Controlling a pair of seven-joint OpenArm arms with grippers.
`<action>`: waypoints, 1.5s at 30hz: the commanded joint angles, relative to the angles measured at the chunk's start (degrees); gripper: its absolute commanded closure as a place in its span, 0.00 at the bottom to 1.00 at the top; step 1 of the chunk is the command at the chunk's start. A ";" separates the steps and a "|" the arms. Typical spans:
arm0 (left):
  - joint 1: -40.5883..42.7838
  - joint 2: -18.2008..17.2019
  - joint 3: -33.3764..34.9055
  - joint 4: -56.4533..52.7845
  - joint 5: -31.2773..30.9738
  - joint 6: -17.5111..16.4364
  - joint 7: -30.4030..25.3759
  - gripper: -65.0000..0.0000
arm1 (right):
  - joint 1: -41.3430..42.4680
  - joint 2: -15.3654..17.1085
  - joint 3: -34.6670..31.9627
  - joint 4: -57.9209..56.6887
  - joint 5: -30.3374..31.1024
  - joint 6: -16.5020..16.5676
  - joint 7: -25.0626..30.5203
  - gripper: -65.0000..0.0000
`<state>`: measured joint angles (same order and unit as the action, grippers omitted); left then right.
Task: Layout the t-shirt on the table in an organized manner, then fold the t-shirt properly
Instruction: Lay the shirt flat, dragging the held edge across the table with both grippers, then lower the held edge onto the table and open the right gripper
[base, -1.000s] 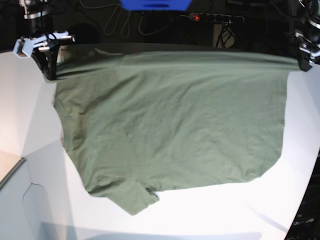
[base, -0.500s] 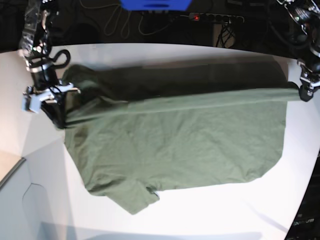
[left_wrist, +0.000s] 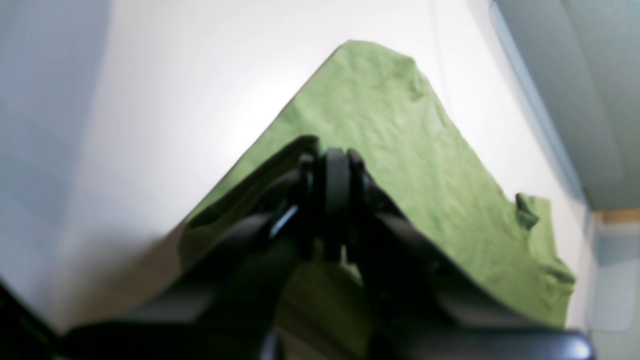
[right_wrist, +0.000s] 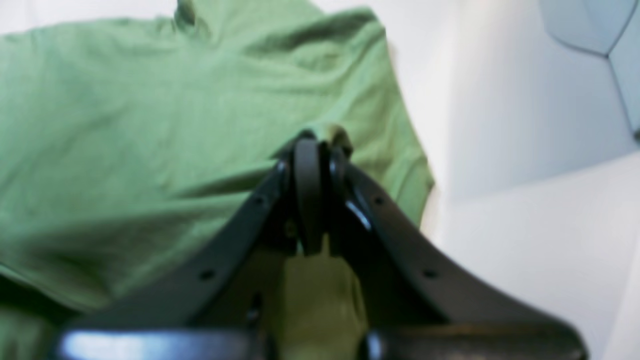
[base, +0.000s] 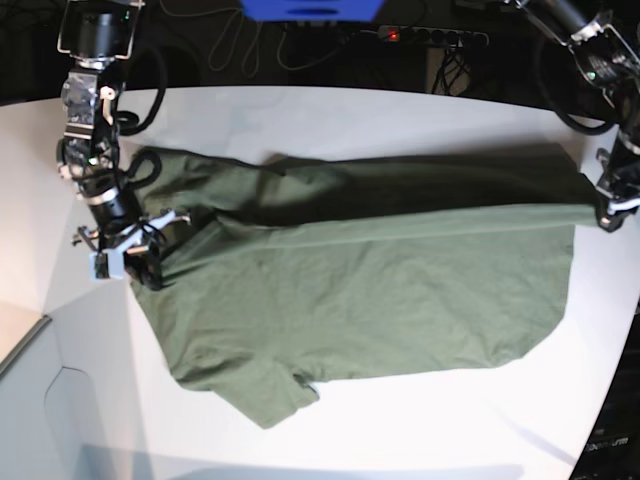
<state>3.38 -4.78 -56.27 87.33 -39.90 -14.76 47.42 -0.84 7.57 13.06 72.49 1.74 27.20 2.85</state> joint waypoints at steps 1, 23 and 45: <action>-0.61 -0.81 0.31 0.89 -0.23 -0.49 -1.13 1.00 | 1.41 0.47 0.35 1.05 0.77 0.01 1.94 1.00; -13.00 -0.89 3.13 -10.01 9.00 -0.40 -1.40 1.00 | 6.51 0.47 0.00 -5.28 0.68 0.01 1.59 1.00; -12.39 -1.95 3.92 -8.78 14.98 -0.49 -0.96 0.40 | 1.06 2.23 0.26 -0.18 0.77 0.01 1.50 0.49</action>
<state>-8.95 -5.89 -52.29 77.45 -24.60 -15.05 47.07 -0.47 9.30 13.08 71.16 1.83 27.20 2.70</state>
